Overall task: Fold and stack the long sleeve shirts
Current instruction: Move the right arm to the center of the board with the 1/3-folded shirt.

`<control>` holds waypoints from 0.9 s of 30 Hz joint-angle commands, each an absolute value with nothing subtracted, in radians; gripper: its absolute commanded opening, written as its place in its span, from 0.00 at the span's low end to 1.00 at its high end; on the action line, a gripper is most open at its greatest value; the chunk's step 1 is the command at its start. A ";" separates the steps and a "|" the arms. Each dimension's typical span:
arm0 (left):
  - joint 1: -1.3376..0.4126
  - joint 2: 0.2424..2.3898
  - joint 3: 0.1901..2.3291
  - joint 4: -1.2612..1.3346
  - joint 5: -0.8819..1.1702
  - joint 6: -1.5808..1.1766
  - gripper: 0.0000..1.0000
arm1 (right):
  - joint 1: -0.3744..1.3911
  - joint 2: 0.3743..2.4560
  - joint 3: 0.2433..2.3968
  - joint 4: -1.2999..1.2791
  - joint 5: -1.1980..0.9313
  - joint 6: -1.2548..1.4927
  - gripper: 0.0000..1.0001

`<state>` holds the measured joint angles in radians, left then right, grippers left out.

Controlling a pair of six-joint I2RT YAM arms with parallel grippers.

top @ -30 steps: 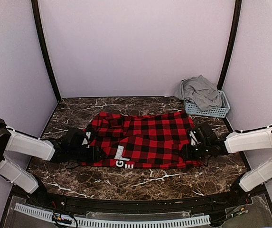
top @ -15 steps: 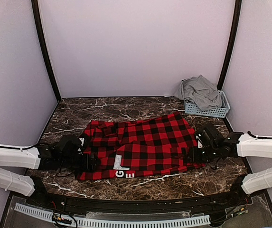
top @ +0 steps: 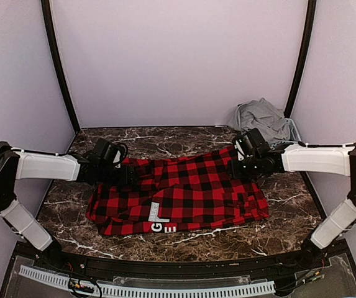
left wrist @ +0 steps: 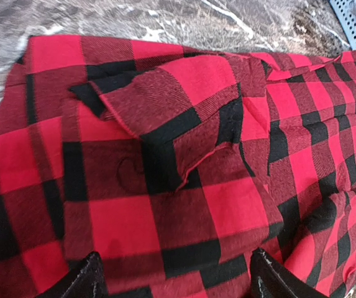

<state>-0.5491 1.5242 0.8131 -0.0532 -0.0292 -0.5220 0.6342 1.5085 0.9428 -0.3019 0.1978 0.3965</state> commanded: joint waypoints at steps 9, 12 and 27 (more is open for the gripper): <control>-0.473 1.743 0.964 0.038 0.167 -0.457 0.80 | 0.532 1.786 0.985 -0.148 0.059 0.285 0.56; -0.455 1.760 0.973 0.058 0.211 -0.458 0.78 | 0.532 1.768 0.928 -0.137 0.058 0.309 0.55; -0.426 1.854 0.971 0.218 0.371 -0.451 0.63 | 0.534 1.562 0.678 -0.142 0.070 0.426 0.55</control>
